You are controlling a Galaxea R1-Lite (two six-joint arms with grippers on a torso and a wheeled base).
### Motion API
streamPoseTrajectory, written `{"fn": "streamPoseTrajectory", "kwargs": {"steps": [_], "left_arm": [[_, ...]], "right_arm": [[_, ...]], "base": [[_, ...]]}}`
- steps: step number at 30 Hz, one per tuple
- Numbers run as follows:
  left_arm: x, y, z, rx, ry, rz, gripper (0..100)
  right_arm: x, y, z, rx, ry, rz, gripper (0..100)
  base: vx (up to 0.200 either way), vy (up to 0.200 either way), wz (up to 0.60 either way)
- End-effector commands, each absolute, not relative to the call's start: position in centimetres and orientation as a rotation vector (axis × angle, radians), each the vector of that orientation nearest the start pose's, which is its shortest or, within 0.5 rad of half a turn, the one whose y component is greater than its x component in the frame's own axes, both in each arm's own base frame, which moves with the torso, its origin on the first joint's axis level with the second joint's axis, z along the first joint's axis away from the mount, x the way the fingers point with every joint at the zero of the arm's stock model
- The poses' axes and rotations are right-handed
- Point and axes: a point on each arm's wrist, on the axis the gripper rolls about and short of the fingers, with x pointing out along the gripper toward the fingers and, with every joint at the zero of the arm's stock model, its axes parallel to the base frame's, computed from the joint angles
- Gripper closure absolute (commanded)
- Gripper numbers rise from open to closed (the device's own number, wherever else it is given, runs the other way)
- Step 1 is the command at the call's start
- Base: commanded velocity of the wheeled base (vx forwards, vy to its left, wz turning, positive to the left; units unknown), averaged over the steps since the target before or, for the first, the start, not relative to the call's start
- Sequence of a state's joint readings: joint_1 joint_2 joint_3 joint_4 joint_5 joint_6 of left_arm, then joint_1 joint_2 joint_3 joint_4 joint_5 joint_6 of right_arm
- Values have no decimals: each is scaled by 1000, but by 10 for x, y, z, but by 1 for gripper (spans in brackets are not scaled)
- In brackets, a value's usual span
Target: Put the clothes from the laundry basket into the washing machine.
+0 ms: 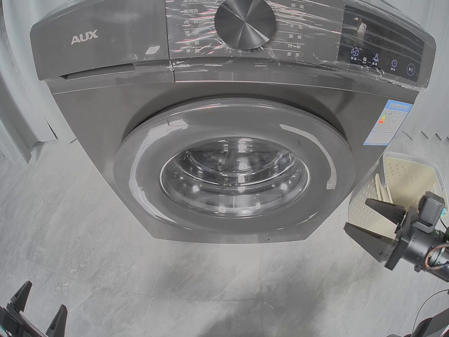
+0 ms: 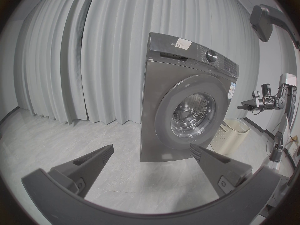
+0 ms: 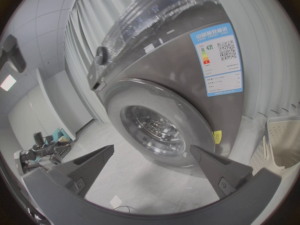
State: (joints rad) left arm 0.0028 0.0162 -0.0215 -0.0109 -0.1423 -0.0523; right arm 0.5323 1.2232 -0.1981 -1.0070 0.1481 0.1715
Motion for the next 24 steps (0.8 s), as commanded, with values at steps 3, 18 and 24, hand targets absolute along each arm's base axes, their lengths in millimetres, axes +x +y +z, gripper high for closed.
{"fn": "streamPoseTrajectory", "kwargs": {"steps": [3,18,24], "left_arm": [[-25,-4,83,-47,-27,-199,0],[-25,-5,83,-59,-30,-202,0],[-25,-5,83,-60,-30,-202,0]], "right_arm": [[40,23,157,148,-53,611,0],[-2,5,134,90,-157,311,0],[-7,6,124,53,-185,246,0]], "base": [[0,0,0],[0,0,0],[0,0,0]]}}
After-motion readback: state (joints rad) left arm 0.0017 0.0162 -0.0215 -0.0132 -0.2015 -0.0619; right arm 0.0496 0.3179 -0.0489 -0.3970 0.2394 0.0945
